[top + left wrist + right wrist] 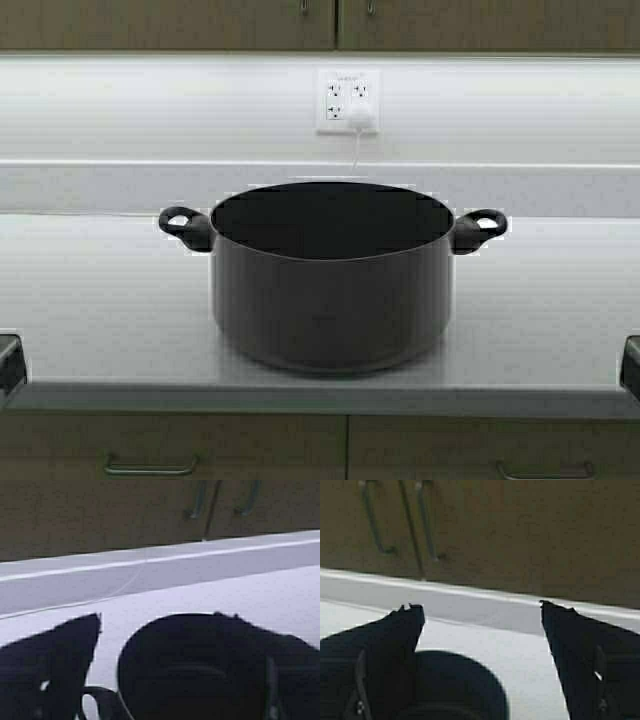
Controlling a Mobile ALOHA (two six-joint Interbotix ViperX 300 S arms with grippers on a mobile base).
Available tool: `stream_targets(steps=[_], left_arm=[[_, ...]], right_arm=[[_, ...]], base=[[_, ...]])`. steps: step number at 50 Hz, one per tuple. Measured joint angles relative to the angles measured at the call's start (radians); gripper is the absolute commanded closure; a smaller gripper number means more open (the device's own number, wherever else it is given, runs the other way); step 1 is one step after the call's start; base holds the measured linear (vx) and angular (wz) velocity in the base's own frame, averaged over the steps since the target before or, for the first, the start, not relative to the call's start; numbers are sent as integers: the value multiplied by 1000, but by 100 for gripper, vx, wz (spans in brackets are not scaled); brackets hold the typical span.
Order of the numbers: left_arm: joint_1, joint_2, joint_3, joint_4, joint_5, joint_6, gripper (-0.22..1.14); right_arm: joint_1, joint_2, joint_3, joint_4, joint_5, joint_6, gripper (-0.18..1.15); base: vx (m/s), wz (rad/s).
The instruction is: Open the cabinet, put the pot inside, then close it
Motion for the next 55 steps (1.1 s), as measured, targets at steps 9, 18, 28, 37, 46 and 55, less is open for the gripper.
stream_targets(steps=[9,18,28,37,46,55], left_arm=[[-137,244,-97,2,-120,9,-10],[-183,509,-239,-12,-287,52,-10],[-190,726,-390,-193,-419,170,-10],[-232,868,-515,-477,-583,416,-10],[-255,999,-638,-664,-715,549,-10],[-247,1098,-730,-689,-739,546,-10]], right_arm=[[130,192,-97,28,-87,-12,-5],[155,390,-219,57,-206,-41,-5],[152,588,-399,204,-272,-209,-5],[207,773,-532,497,-383,-462,-5],[265,928,-649,853,-566,-699,-5],[267,1006,-726,934,-594,-750,-5]], base=[[3,0],[1,0],[0,0],[0,0],[0,0],[0,0]])
